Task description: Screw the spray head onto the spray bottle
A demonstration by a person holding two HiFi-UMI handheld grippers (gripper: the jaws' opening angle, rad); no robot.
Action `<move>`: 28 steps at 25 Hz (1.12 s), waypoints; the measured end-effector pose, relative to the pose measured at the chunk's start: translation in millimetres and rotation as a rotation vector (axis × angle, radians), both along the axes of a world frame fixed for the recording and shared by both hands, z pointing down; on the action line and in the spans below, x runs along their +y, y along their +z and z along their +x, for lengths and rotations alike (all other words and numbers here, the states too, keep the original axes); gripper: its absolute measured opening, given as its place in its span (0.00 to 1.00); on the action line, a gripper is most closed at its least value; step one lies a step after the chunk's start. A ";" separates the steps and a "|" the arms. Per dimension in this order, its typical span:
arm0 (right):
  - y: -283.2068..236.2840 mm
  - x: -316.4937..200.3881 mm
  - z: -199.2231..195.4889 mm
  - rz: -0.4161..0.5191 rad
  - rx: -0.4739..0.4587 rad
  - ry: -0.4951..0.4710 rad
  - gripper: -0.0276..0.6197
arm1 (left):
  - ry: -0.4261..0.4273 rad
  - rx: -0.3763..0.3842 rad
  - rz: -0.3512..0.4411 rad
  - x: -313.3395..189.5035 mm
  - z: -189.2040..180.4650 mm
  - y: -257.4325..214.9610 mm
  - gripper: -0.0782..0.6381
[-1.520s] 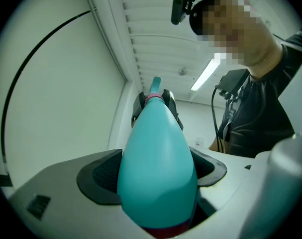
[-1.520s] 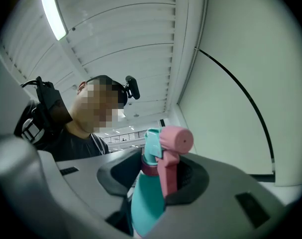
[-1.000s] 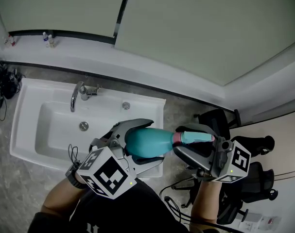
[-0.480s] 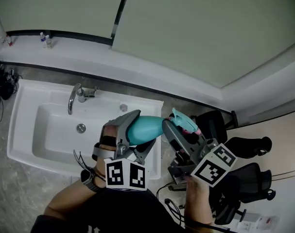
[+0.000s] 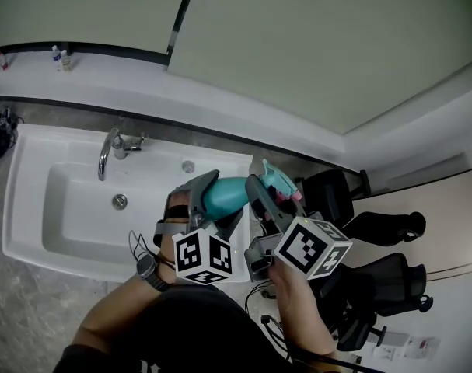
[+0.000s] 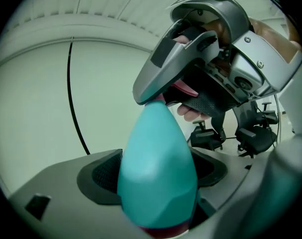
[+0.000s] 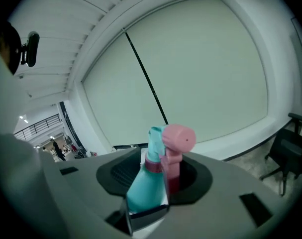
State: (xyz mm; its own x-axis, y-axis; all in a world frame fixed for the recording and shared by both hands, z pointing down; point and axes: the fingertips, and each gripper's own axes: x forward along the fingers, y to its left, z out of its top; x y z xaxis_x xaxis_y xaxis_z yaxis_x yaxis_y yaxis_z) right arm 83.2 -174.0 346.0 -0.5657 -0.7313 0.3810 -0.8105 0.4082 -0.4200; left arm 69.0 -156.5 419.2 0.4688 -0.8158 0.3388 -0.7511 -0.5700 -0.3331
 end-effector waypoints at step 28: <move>-120.8 73.3 39.8 0.331 -0.744 -0.918 0.36 | 0.893 0.519 -0.235 104.1 23.4 -122.6 0.67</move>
State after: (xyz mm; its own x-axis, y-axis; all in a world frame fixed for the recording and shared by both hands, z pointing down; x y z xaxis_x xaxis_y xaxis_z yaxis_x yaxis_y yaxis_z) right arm 123.1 -100.7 225.2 -0.9222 0.0528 -0.3831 0.2266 0.8764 -0.4249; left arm 92.4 -52.4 296.7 0.9986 -0.0434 0.0297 -0.0461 -0.9941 0.0983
